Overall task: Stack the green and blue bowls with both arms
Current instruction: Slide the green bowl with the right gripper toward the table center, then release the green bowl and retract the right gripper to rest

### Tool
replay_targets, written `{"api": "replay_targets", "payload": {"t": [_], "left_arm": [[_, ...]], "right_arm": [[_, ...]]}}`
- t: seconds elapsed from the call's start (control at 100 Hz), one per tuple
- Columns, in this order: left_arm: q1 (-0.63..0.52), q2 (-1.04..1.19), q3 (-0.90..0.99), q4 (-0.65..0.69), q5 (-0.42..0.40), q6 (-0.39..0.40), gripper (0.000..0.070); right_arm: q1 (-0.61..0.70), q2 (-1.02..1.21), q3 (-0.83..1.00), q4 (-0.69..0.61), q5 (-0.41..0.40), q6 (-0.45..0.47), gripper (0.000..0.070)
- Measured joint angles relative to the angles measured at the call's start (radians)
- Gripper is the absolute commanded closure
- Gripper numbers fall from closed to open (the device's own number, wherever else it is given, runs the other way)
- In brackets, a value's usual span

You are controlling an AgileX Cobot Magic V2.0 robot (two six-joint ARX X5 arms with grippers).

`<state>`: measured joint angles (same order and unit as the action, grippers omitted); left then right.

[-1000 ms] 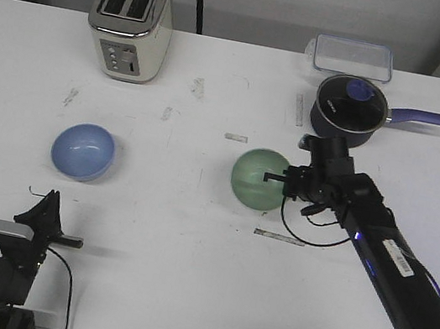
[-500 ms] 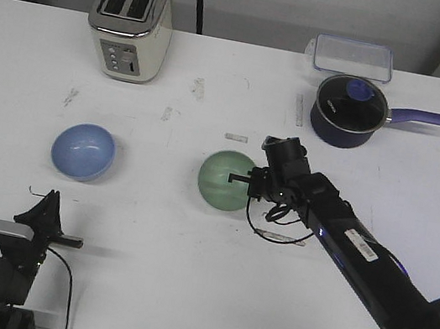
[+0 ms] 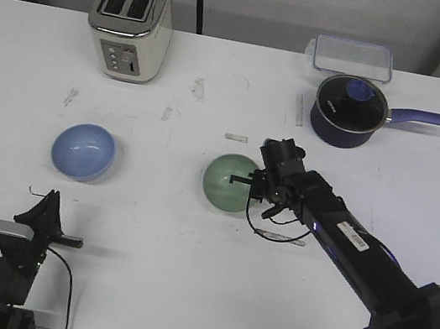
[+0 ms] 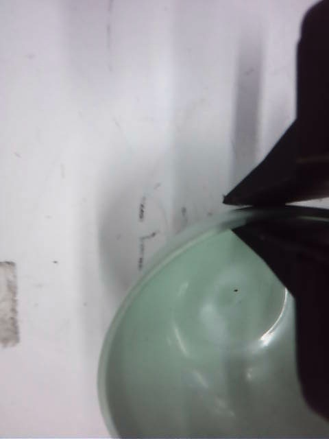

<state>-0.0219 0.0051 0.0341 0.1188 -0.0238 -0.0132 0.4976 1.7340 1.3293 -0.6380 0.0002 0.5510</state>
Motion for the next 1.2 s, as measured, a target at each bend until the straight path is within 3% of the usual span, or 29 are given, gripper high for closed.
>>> {"api": "replay_targets", "payload": {"t": [0.37, 0.58, 0.76, 0.91, 1.2], "left_arm": [[0.0, 0.0, 0.0, 0.0, 0.0, 0.0, 0.0699], [0.0, 0.0, 0.0, 0.0, 0.0, 0.0, 0.0699], [0.0, 0.0, 0.0, 0.0, 0.0, 0.0, 0.0699], [0.0, 0.0, 0.0, 0.0, 0.0, 0.0, 0.0699], [0.0, 0.0, 0.0, 0.0, 0.0, 0.0, 0.0699]], "right_arm": [[0.0, 0.026, 0.0, 0.008, -0.008, 0.003, 0.0678], [0.0, 0.024, 0.0, 0.008, -0.008, 0.003, 0.0553], [0.0, -0.01, 0.0, 0.025, -0.004, 0.003, 0.054], [-0.001, -0.084, 0.0, 0.056, 0.005, -0.005, 0.0384], [-0.037, -0.217, 0.0, 0.079, 0.028, -0.097, 0.0378]]}}
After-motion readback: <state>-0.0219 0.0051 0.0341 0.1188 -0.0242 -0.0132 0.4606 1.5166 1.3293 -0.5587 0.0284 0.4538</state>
